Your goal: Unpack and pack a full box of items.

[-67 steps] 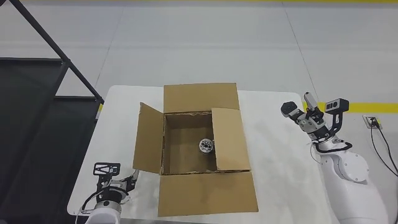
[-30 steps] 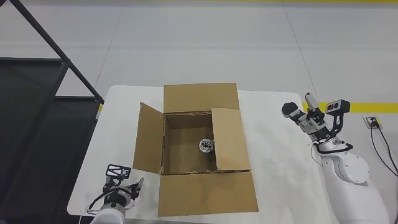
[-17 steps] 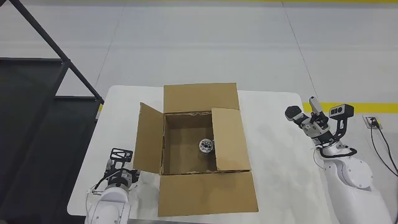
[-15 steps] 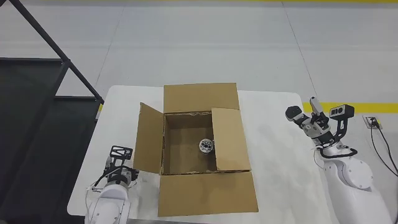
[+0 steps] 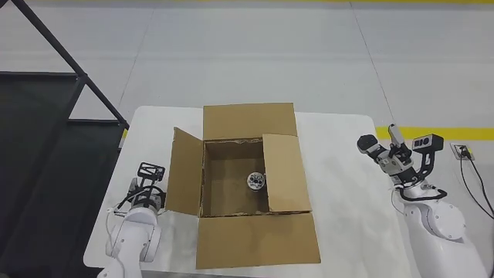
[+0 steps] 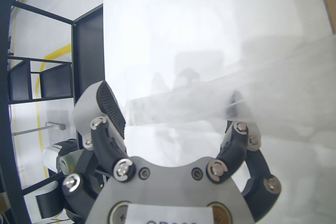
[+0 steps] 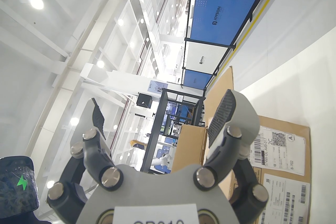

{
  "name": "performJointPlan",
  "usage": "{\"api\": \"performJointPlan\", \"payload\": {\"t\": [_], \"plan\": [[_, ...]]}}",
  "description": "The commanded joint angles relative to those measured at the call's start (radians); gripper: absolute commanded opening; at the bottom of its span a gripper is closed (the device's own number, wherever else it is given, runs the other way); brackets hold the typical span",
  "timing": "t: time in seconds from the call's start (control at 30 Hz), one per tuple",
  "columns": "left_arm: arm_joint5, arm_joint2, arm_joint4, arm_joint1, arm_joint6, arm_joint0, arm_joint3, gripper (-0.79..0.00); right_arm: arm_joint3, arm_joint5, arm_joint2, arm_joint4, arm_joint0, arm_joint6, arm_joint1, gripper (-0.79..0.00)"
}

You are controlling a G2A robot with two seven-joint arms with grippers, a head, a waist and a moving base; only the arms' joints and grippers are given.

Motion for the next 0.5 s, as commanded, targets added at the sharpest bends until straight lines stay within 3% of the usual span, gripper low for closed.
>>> {"api": "performJointPlan", "payload": {"t": [0.0,0.23,0.47], "plan": [[-0.010,-0.004,-0.002,0.000,-0.005,-0.023,0.020,0.000,-0.004,-0.002,0.006,0.002,-0.008,-0.002,0.001,0.000],[-0.073,-0.015,-0.021,0.002,-0.024,-0.063,0.068,0.000,-0.020,-0.004,0.015,0.010,-0.030,-0.010,0.002,0.000],[-0.107,-0.050,-0.060,0.008,-0.011,0.087,-0.104,0.000,-0.021,0.003,0.008,0.007,-0.025,-0.020,0.002,0.000]]}}
